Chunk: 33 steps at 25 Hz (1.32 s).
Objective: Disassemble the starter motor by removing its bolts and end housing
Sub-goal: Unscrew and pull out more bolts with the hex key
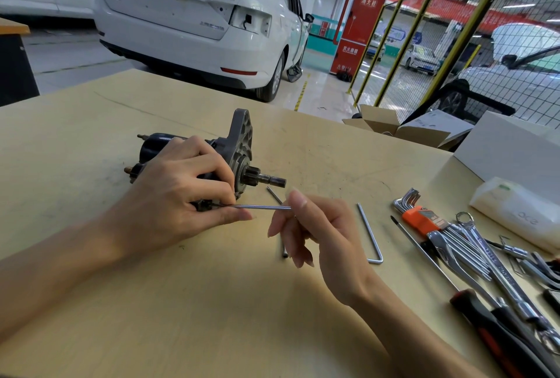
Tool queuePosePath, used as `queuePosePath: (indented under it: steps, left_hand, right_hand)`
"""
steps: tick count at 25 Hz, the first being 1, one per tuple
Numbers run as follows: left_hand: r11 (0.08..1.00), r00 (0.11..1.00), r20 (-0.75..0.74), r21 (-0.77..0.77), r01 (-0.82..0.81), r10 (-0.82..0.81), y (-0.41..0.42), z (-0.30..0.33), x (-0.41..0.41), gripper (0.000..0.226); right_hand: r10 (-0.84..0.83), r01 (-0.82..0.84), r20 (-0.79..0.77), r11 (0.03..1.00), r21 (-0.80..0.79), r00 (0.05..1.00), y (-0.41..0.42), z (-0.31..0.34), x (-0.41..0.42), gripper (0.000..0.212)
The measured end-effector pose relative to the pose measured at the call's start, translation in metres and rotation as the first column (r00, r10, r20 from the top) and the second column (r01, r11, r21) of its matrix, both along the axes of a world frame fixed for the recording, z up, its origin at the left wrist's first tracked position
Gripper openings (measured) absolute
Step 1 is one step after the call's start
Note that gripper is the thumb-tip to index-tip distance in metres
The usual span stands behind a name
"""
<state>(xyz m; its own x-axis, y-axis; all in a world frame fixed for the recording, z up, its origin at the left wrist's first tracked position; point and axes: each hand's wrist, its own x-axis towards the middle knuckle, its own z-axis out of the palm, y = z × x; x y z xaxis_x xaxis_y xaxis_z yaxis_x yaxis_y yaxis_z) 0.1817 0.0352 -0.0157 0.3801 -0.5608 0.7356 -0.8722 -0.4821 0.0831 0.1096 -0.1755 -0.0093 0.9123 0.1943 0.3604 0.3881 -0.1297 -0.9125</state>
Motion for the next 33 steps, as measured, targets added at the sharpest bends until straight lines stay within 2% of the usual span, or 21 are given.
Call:
queuePosePath:
  steps: [13,20,33]
  left_hand:
    - [1.000,1.000,-0.012,-0.004,0.002,-0.002,-0.0003,0.0001,-0.0004,0.037]
    - [1.000,1.000,0.012,-0.018,-0.004,0.004,-0.0015,-0.0012,0.0015,0.038]
    - [1.000,1.000,-0.006,-0.024,0.006,-0.007,-0.0012,0.0000,0.0013,0.041]
  right_hand:
    - [0.022,-0.022,-0.005,1.000,-0.005,1.000,-0.0025,-0.0010,0.0020,0.022]
    - [-0.046,0.046,-0.017,0.999,0.014,0.999,-0.0020,-0.0012,0.0028,0.031]
    - [-0.074,0.075,-0.022,0.996,0.041,0.997,0.0004,-0.0007,0.0039,0.030]
